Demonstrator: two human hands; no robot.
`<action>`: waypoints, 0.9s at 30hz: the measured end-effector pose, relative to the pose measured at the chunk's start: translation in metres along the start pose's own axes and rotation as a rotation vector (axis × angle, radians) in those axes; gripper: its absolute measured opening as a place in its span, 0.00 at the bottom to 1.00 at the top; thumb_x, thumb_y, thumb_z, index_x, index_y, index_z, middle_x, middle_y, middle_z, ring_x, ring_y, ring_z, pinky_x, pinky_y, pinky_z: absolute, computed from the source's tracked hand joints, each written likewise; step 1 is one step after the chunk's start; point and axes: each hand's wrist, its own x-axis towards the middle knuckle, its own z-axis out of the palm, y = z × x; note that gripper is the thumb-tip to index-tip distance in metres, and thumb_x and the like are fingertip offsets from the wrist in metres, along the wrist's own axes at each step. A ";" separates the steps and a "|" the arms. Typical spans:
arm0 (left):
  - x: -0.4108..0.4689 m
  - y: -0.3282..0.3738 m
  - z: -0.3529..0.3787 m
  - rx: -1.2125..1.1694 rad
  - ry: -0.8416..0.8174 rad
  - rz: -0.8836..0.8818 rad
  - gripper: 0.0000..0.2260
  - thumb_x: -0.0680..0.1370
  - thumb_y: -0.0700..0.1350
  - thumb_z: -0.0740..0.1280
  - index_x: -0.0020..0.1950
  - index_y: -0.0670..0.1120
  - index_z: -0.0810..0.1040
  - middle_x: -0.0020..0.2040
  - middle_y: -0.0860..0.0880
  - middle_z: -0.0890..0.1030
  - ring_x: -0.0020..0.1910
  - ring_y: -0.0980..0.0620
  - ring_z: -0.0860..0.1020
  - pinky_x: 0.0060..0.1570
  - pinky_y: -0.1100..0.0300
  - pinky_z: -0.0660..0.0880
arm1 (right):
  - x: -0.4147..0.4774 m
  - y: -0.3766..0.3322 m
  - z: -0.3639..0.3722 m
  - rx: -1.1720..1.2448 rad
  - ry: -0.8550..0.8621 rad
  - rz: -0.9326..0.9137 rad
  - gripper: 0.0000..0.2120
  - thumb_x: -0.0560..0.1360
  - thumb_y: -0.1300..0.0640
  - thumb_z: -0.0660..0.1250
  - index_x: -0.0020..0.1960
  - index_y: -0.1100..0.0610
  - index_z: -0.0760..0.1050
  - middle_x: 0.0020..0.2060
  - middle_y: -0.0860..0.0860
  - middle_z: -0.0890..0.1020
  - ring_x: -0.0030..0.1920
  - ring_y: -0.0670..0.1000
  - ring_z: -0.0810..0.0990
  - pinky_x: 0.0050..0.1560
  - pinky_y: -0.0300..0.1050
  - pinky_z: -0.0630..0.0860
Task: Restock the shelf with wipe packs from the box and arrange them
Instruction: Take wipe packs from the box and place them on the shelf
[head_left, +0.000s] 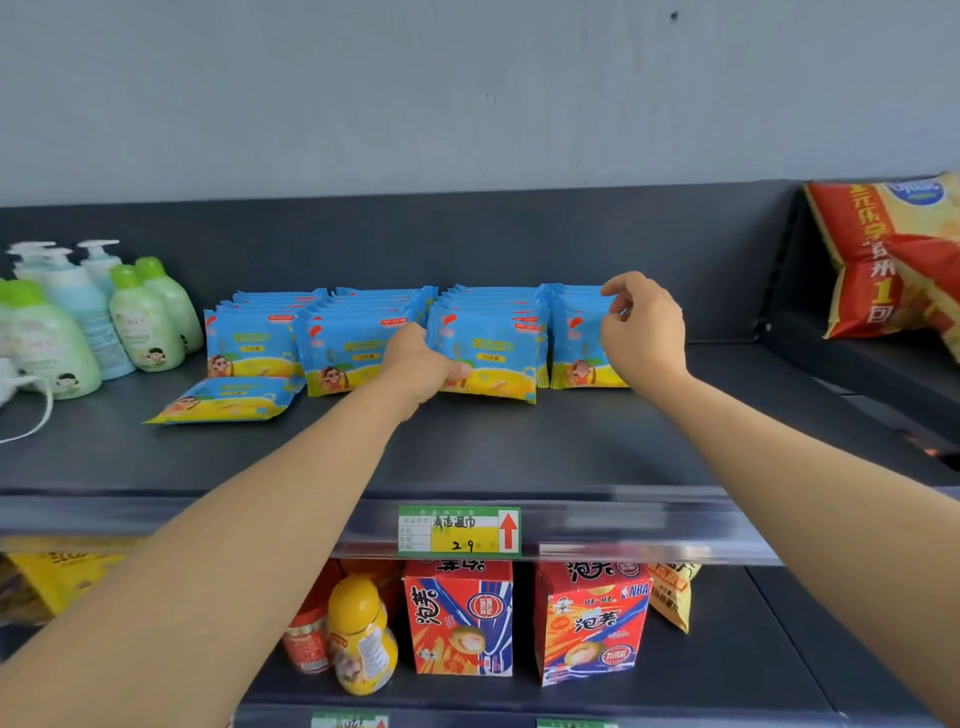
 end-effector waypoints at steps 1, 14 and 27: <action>0.000 -0.001 0.004 0.042 0.016 -0.007 0.21 0.69 0.41 0.76 0.58 0.40 0.72 0.57 0.45 0.78 0.55 0.47 0.76 0.52 0.56 0.74 | 0.000 -0.001 0.000 0.014 -0.010 0.006 0.18 0.71 0.71 0.56 0.55 0.59 0.75 0.43 0.50 0.73 0.45 0.50 0.70 0.43 0.42 0.66; -0.017 0.006 0.011 0.316 0.121 0.056 0.28 0.71 0.48 0.74 0.64 0.40 0.64 0.62 0.44 0.74 0.61 0.43 0.75 0.49 0.54 0.72 | -0.011 -0.018 -0.003 0.054 -0.060 -0.014 0.13 0.73 0.70 0.56 0.51 0.60 0.76 0.44 0.53 0.74 0.35 0.44 0.72 0.25 0.27 0.67; -0.051 0.030 0.005 0.498 0.177 0.341 0.20 0.75 0.50 0.70 0.59 0.40 0.69 0.56 0.44 0.75 0.53 0.43 0.76 0.41 0.54 0.69 | -0.039 -0.035 -0.016 0.035 -0.012 0.025 0.14 0.73 0.69 0.56 0.48 0.59 0.78 0.37 0.47 0.75 0.37 0.47 0.72 0.41 0.37 0.70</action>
